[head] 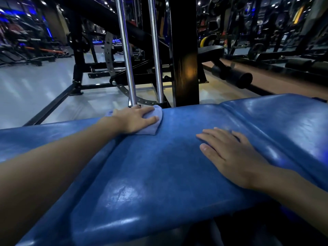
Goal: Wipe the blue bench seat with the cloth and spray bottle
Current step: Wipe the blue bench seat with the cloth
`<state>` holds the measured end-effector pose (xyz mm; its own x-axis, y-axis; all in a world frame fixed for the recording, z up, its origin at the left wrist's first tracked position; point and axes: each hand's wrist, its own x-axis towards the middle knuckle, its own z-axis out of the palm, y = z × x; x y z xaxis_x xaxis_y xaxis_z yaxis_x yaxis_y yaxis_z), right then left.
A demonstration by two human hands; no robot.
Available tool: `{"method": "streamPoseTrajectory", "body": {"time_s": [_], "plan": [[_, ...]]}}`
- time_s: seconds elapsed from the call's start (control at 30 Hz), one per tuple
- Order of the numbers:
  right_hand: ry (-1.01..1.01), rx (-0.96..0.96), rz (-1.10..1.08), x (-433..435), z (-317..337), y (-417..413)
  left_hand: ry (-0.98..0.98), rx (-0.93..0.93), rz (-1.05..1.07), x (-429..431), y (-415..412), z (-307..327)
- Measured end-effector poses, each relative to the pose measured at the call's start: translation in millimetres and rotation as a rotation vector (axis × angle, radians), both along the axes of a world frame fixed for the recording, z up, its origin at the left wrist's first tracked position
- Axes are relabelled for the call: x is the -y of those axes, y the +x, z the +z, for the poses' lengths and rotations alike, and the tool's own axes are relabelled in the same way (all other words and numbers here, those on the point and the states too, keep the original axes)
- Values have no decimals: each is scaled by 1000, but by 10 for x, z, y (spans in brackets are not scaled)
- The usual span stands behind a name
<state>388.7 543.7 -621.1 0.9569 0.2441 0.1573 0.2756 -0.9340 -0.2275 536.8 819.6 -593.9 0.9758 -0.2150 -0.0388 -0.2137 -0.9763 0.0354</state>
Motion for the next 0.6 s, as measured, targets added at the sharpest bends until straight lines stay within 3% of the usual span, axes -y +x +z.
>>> {"method": "streamPoseTrajectory", "body": {"time_s": [0.17, 0.37, 0.6], "plan": [[9, -21, -5, 0, 3, -8, 84, 36, -163, 167, -575, -18], [77, 3, -11, 23, 43, -29, 110, 16, -544, 342, -1644, 0], [34, -21, 34, -128, 104, -96, 95, 7, -458, 251, -1158, -9]]}}
